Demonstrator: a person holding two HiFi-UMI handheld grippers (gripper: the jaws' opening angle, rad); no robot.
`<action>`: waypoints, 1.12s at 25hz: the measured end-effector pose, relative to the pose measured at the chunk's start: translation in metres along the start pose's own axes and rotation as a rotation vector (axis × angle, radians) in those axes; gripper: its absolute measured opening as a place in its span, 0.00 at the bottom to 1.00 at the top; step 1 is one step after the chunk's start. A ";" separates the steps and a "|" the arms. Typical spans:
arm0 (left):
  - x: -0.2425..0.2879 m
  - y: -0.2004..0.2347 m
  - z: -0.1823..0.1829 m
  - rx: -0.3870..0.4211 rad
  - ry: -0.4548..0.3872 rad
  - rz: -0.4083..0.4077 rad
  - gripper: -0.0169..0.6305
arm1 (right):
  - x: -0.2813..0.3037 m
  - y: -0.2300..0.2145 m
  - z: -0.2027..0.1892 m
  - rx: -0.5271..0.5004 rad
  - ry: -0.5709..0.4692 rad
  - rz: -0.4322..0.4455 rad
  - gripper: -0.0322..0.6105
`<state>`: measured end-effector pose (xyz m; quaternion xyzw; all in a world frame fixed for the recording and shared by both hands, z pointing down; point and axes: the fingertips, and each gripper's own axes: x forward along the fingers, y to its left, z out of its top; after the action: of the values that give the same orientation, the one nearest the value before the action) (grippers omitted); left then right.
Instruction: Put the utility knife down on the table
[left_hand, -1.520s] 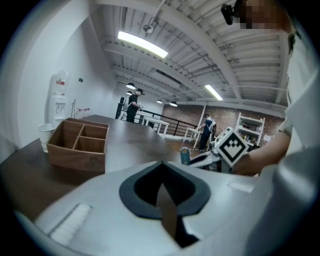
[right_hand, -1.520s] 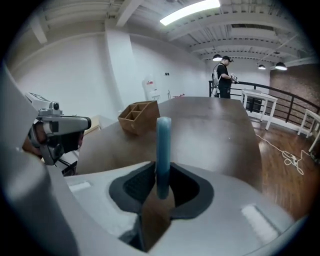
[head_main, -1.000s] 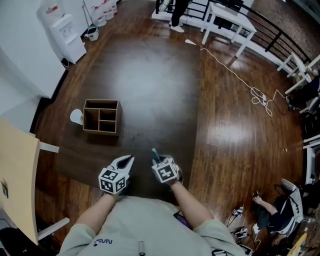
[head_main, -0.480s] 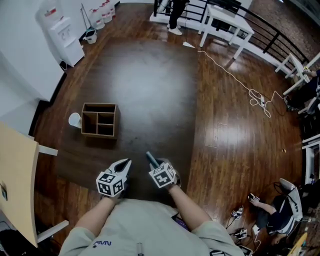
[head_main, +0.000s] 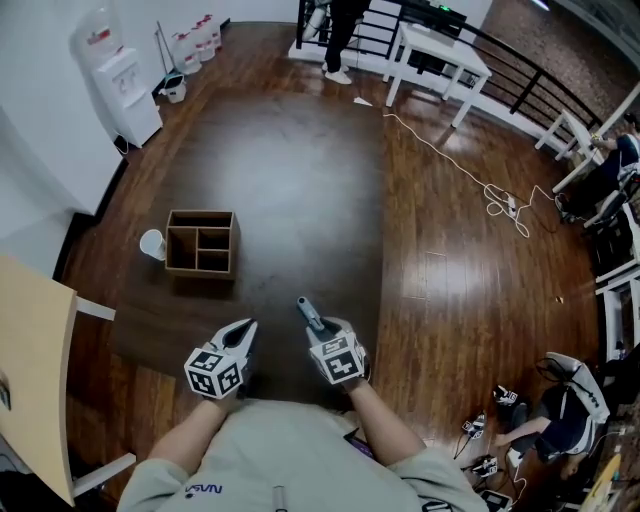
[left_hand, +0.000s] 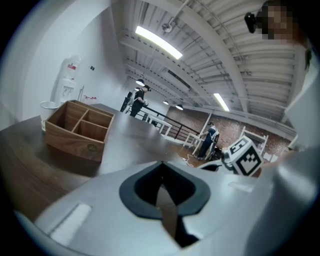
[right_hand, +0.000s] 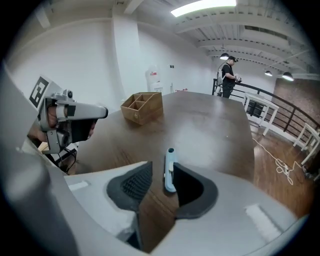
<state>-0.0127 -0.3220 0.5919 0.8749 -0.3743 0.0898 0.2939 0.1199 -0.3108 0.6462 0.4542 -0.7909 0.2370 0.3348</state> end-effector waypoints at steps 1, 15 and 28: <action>-0.003 -0.002 0.002 0.004 -0.008 -0.007 0.03 | -0.006 -0.001 0.002 0.008 -0.017 -0.015 0.25; -0.145 -0.087 0.022 0.196 -0.132 -0.242 0.03 | -0.171 0.121 0.059 0.175 -0.571 -0.108 0.05; -0.258 -0.163 -0.045 0.234 -0.160 -0.335 0.03 | -0.275 0.233 -0.004 0.126 -0.639 -0.202 0.05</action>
<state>-0.0766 -0.0511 0.4586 0.9574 -0.2326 0.0129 0.1706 0.0168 -0.0439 0.4271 0.6014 -0.7906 0.0965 0.0630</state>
